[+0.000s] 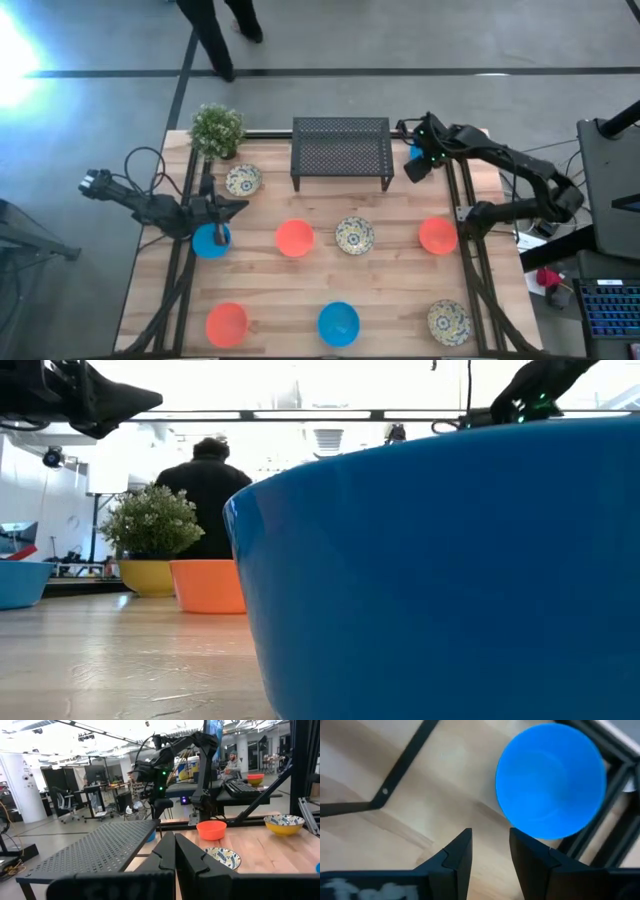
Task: Pick & Place Mini bowls
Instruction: Put the top right blue bowl on the shelf
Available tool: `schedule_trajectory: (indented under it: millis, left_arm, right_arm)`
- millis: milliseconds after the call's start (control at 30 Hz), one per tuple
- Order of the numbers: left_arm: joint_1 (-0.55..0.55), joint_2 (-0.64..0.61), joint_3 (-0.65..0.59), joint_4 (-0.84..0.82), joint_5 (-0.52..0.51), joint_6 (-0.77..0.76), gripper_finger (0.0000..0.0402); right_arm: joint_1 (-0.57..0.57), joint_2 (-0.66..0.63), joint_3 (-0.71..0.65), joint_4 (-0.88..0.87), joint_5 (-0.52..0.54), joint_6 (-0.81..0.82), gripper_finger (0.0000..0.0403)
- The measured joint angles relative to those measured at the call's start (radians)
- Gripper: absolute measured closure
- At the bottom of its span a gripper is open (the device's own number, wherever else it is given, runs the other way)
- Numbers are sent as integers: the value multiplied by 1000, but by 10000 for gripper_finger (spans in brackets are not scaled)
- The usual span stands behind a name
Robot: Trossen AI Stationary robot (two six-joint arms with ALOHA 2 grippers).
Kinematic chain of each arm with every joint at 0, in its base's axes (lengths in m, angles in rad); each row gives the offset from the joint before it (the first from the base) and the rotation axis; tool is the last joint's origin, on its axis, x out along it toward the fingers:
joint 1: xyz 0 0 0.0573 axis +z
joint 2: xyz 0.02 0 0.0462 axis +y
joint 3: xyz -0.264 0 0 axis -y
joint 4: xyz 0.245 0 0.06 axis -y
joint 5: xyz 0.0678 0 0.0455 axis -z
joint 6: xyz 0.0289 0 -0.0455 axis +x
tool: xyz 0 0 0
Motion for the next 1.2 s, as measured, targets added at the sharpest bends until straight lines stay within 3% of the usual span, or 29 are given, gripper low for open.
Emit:
schedule_trajectory:
  millis: [433,1200]
  left_arm:
    - [0,3,-1,-4,0,-16,402]
    - [0,4,-2,-25,-25,-18,402]
  right_arm:
    - [-69,148,0,79,-46,-158,281]
    - [-131,280,0,144,-35,-201,287]
